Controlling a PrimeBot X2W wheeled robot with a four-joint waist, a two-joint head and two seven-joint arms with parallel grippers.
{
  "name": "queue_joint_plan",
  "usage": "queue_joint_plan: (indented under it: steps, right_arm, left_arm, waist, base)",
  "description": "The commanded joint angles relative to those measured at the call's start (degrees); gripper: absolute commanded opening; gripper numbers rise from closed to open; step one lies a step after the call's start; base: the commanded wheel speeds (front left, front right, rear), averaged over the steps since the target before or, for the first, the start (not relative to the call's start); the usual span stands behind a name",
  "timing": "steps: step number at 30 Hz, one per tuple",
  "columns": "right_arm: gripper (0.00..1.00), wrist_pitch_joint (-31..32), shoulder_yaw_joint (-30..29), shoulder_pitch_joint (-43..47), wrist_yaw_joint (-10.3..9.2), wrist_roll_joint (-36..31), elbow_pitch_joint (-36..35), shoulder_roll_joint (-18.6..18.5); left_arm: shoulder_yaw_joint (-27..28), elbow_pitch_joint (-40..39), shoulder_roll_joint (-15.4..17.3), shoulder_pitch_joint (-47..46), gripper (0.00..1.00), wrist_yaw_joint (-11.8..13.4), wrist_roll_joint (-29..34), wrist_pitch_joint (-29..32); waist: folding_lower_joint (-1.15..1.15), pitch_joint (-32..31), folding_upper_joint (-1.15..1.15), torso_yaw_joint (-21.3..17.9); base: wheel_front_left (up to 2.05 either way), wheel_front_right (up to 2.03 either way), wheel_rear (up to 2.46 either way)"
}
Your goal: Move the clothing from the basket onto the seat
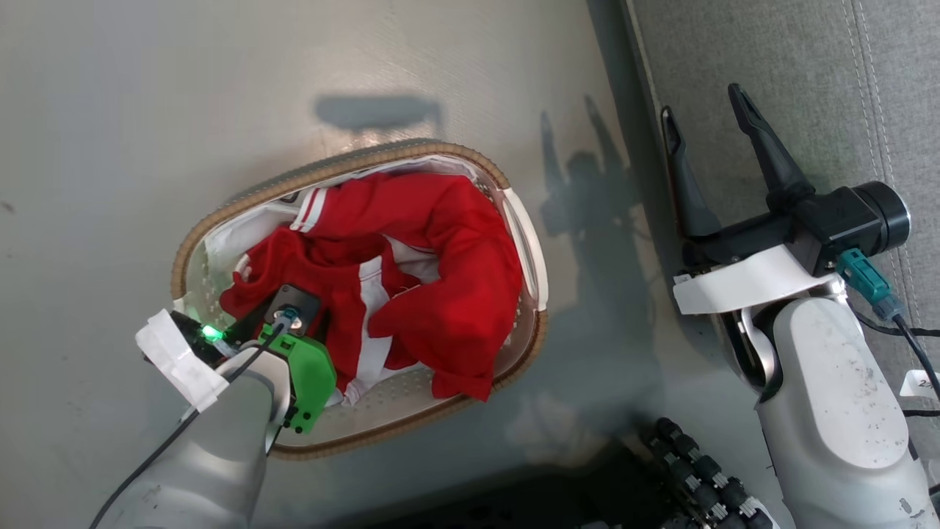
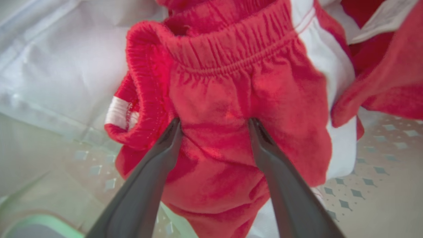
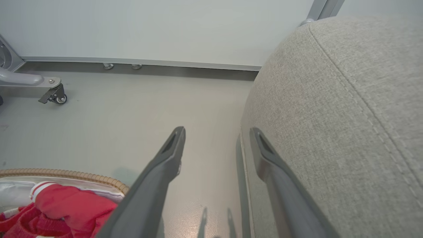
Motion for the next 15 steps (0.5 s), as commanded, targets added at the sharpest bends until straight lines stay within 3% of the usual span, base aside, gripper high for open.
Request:
queue_joint_plan:
  steps: [1,5,6,7,9,10,15]
  right_arm:
    - [1.00,-0.29,0.27,-0.96,-0.06,0.52,-0.53,-0.15]
    - [1.00,-0.28,1.32,-1.09,-0.06,0.61,-1.58,-0.15]
    - [1.00,-0.28,1.73,-1.07,-0.06,0.69,-1.90,-0.16]
    - [1.00,-0.28,1.85,-1.01,-0.06,0.76,-1.94,-0.15]
    - [1.00,-0.28,2.05,-0.71,-0.06,0.88,-1.96,-0.16]
    - [1.00,-0.28,2.16,-0.49,-0.06,0.89,-1.91,-0.16]
    - [1.00,-0.29,2.68,0.18,-0.06,0.68,-1.35,-0.16]
  left_arm:
    - [0.13,0.27,0.85,-1.13,1.00,0.26,-0.72,0.37]
    - [-0.31,0.87,1.34,-0.92,1.00,-0.15,-0.92,2.02]
    - [-0.36,1.10,1.42,-0.66,0.91,-0.30,-1.38,2.70]
    - [-0.29,1.11,1.34,-0.63,0.58,-0.31,-1.61,3.01]
    - [-0.33,1.02,1.24,-0.52,0.16,-0.32,-1.92,3.40]
    - [-0.33,1.01,1.18,-0.38,0.00,-0.27,-2.13,3.45]
    - [-0.55,1.08,0.90,0.12,0.00,-0.39,-3.03,3.09]
  waist:
    - [-0.01,1.42,0.00,-1.38]
    - [-0.01,2.32,0.00,-2.28]
    - [-0.01,2.46,0.00,-2.56]
    - [-0.01,2.47,0.00,-2.62]
    - [-0.01,2.34,0.00,-2.68]
    - [-0.01,2.20,0.00,-2.66]
    - [-0.01,1.07,0.00,-2.26]
  base:
    - [0.00,0.00,0.00]
    - [0.00,0.00,0.00]
    - [0.00,0.00,0.00]
    - [0.00,0.00,0.00]
    - [0.00,0.00,0.00]
    - [0.00,0.00,0.00]
    - [0.00,0.00,0.00]
